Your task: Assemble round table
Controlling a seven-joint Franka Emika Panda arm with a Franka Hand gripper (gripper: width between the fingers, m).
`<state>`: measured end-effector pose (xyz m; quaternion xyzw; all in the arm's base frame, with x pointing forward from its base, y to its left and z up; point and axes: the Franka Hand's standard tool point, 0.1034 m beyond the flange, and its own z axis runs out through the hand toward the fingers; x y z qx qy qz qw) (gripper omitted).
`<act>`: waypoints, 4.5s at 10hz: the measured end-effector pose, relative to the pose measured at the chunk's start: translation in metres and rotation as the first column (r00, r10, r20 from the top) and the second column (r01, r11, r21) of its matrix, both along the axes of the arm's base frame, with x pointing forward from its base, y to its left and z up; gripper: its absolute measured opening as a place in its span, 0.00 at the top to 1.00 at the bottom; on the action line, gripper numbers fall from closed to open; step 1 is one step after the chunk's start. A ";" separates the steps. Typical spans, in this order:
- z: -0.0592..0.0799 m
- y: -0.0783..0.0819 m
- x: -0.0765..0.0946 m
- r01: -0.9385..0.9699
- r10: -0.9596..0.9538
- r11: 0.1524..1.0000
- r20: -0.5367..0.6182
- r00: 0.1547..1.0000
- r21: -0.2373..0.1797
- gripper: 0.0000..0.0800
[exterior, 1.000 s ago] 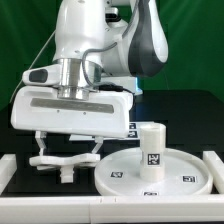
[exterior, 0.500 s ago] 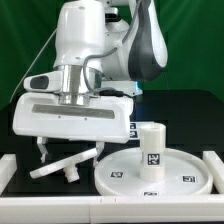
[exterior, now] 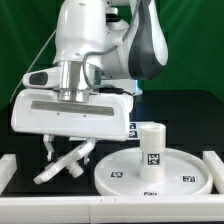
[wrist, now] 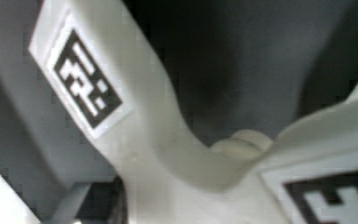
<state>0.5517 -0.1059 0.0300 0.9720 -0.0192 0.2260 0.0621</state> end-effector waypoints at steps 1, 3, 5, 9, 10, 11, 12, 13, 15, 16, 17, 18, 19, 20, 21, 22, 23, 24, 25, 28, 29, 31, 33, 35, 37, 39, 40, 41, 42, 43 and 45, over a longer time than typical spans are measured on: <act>0.000 0.000 0.000 0.000 0.000 1.000 -0.001 1.000 0.001 0.53; 0.000 0.000 0.001 0.000 0.000 1.000 -0.002 1.000 0.002 0.53; 0.000 0.000 0.001 0.000 0.000 1.000 -0.002 1.000 0.002 0.53; -0.003 -0.006 0.000 -0.022 0.023 0.999 -0.050 0.998 0.029 0.44; 0.001 -0.007 0.000 -0.013 0.018 0.998 -0.087 0.996 0.067 0.24; 0.005 -0.004 0.000 -0.017 0.025 0.996 -0.103 0.994 0.083 0.20; 0.004 -0.005 -0.004 -0.016 0.032 0.994 -0.143 0.989 0.111 0.20; 0.008 -0.005 -0.006 -0.004 0.032 0.989 -0.183 0.983 0.150 0.19; 0.016 0.009 -0.008 -0.002 0.051 0.979 -0.238 0.970 0.203 0.19; 0.018 0.015 -0.007 0.000 0.055 0.976 -0.251 0.967 0.216 0.19; 0.017 0.014 -0.007 -0.001 0.056 0.977 -0.249 0.967 0.214 0.19; 0.017 0.014 -0.008 -0.001 0.056 0.977 -0.249 0.967 0.214 0.19; 0.017 0.014 -0.008 -0.002 0.056 0.977 -0.250 0.967 0.214 0.19; 0.017 0.013 -0.010 -0.024 0.085 0.974 -0.267 0.960 0.224 0.19; 0.027 0.003 -0.007 -0.056 0.150 0.956 -0.314 0.938 0.289 0.19; 0.035 -0.007 -0.001 -0.056 0.169 0.943 -0.326 0.930 0.328 0.19; 0.037 -0.012 0.001 -0.078 0.199 0.934 -0.326 0.924 0.348 0.19; 0.040 -0.015 0.001 -0.093 0.217 0.930 -0.326 0.920 0.357 0.19; 0.041 -0.018 0.003 -0.107 0.219 0.934 -0.311 0.925 0.341 0.19; 0.039 -0.017 0.003 -0.106 0.220 0.934 -0.313 0.924 0.342 0.19; 0.039 -0.015 0.000 -0.106 0.232 0.927 -0.325 0.917 0.360 0.19; 0.038 -0.010 -0.002 -0.137 0.293 0.890 -0.314 0.903 0.436 0.19; 0.041 -0.002 -0.004 -0.136 0.320 0.865 -0.322 0.891 0.484 0.19; 0.041 -0.003 -0.003 -0.143 0.324 0.865 -0.317 0.891 0.481 0.19; 0.040 -0.003 -0.004 -0.143 0.324 0.865 -0.317 0.891 0.482 0.19; 0.039 -0.004 -0.002 -0.138 0.352 0.839 -0.332 0.875 0.526 0.19; 0.037 -0.007 0.004 -0.140 0.361 0.830 -0.328 0.873 0.539 0.19; 0.033 -0.007 0.005 -0.148 0.383 0.814 -0.327 0.864 0.561 0.19; 0.029 -0.008 0.005 -0.144 0.381 0.812 -0.328 0.865 0.565 0.19; 0.026 -0.008 0.004 -0.142 0.380 0.813 -0.330 0.864 0.565 0.19; 0.018 -0.010 0.000 -0.132 0.380 0.810 -0.339 0.861 0.571 0.19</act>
Offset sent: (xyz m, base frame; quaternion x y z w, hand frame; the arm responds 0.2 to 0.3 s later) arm 0.0000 0.0000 0.0000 0.0000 0.0000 0.0000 1.0000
